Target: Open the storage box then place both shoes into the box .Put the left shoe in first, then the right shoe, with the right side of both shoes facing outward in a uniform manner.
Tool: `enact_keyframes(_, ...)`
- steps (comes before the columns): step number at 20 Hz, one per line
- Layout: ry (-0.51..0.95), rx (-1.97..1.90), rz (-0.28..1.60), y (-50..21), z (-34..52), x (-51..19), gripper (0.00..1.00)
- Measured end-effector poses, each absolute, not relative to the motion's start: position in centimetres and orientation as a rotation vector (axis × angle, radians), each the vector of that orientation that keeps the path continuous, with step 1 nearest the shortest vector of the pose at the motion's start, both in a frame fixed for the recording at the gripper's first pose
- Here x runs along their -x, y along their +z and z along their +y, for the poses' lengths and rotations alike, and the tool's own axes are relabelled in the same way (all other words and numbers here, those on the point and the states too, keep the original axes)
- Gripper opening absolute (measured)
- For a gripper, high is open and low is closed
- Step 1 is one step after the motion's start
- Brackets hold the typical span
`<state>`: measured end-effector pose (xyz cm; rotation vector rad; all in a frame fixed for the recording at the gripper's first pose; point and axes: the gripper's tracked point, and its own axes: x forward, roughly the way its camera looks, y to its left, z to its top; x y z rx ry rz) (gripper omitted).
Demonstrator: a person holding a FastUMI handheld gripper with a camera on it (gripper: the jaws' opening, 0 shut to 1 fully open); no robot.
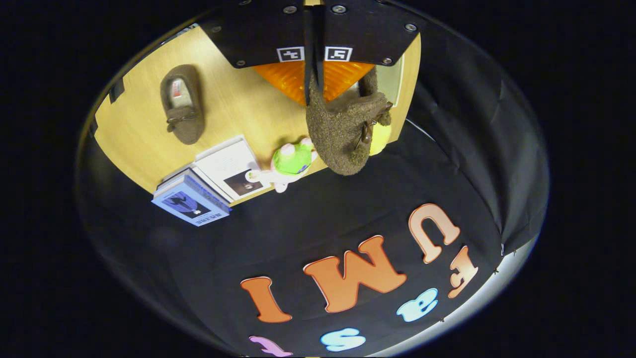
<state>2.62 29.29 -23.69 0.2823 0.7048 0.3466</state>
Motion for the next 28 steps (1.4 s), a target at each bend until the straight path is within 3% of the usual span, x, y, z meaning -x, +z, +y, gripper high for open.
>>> enact_keyframes(6,0.429,-0.277,0.782,-26.3,36.6,0.1,0.01)
enact_keyframes(13,0.399,-0.214,0.902,-33.8,41.0,2.3,0.01)
enact_keyframes(19,0.42,-0.191,0.943,-35.5,42.5,3.3,0.03)
enact_keyframes(21,0.399,-0.193,0.96,-35.9,42.3,3.3,0.17)
enact_keyframes(26,0.414,-0.212,0.961,-34.4,40.5,3.3,0.98)
enact_keyframes(28,0.439,-0.222,0.928,-32.5,39.9,2.8,0.98)
